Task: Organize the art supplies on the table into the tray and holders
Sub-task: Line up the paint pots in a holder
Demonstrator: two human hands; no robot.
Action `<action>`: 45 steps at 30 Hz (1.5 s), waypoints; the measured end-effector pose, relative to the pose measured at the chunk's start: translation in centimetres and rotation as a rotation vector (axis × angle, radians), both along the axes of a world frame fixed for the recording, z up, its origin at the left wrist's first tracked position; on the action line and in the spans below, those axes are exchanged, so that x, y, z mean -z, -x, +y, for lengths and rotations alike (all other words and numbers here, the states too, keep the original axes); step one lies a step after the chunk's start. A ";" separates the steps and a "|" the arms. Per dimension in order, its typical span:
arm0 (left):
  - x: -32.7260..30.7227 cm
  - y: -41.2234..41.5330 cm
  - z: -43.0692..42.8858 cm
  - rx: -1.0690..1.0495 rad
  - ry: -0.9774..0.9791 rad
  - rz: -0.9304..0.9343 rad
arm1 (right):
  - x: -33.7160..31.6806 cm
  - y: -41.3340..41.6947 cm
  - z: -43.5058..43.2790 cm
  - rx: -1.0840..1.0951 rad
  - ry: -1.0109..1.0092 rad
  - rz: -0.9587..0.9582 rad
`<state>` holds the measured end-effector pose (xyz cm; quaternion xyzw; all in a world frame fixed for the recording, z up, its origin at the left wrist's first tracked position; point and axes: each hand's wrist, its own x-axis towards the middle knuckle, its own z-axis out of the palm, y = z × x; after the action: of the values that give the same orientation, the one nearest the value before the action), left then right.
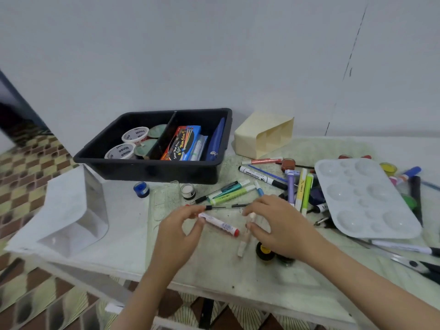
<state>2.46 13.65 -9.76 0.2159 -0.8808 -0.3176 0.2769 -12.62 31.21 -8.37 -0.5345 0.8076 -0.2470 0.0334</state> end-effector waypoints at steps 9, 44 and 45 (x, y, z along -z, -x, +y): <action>1.1 -1.4 -10.7 -0.459 -0.013 -0.130 | 0.5 0.1 -14.2 -0.068 -0.071 0.020; -2.5 1.8 3.2 -0.031 -0.558 -0.073 | -0.4 -0.1 7.6 0.155 0.203 -0.330; -2.4 1.9 4.3 0.013 -0.541 -0.079 | 0.0 -0.3 8.2 0.171 0.222 -0.325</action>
<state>0.57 17.95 -7.32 0.2885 -0.7753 -0.5347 0.1725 -12.36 39.42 -8.32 -0.4177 0.8019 -0.4191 0.0829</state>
